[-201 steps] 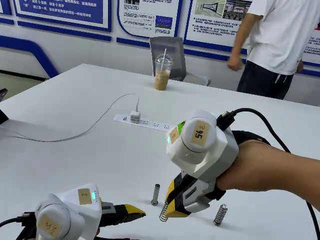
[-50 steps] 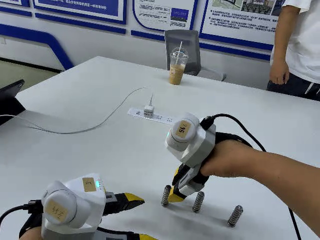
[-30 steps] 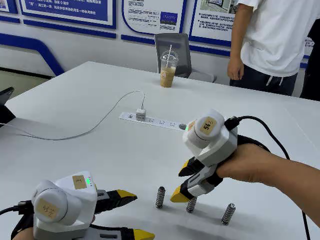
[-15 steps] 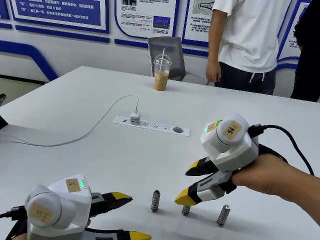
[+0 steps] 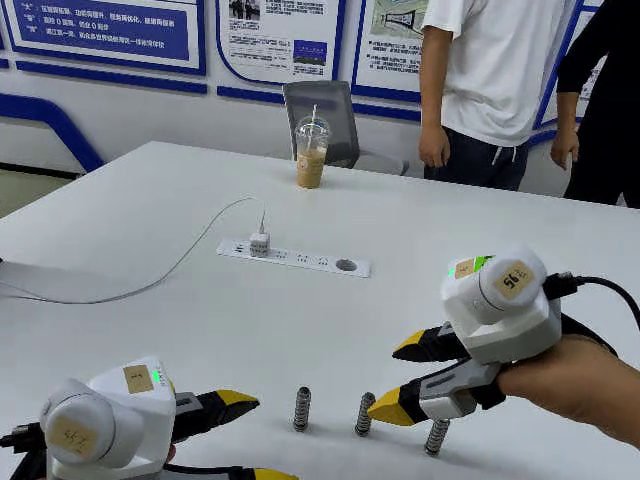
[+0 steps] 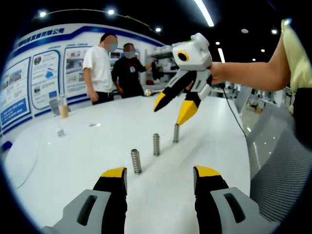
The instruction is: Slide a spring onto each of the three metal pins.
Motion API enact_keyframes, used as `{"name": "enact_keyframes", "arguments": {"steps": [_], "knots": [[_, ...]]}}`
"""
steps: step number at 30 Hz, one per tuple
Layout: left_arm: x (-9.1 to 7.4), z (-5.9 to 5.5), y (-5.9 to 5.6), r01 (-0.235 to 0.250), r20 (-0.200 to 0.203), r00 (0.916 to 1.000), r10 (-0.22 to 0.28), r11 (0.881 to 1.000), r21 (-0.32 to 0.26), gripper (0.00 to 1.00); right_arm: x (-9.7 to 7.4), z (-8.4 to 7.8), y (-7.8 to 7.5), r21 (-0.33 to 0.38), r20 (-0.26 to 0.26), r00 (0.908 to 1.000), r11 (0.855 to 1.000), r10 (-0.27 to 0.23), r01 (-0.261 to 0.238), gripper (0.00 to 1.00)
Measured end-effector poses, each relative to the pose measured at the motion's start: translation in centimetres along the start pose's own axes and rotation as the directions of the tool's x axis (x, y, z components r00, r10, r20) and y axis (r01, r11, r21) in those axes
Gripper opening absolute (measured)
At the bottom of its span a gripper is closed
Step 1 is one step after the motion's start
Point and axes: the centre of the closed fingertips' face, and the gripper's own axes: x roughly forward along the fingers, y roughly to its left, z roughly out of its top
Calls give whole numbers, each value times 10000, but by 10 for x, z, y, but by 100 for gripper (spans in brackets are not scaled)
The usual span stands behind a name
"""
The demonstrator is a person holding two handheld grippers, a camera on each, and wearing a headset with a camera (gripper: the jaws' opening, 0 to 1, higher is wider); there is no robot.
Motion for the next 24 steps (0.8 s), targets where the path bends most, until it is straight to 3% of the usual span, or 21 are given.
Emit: {"name": "enact_keyframes", "arguments": {"steps": [6, 24], "knots": [[-1, 2, 2, -44, 56, 10000, 44, 10000, -3, 56, -13, -2, -5, 452, 502, 9982, 9985, -331, 309, 50], [0, 9, -1, 6, 156, 9999, -6, 10000, 51, 57, -43, -26, -10, 1473, 1296, 9849, 9845, -1144, 949, 51]]}}
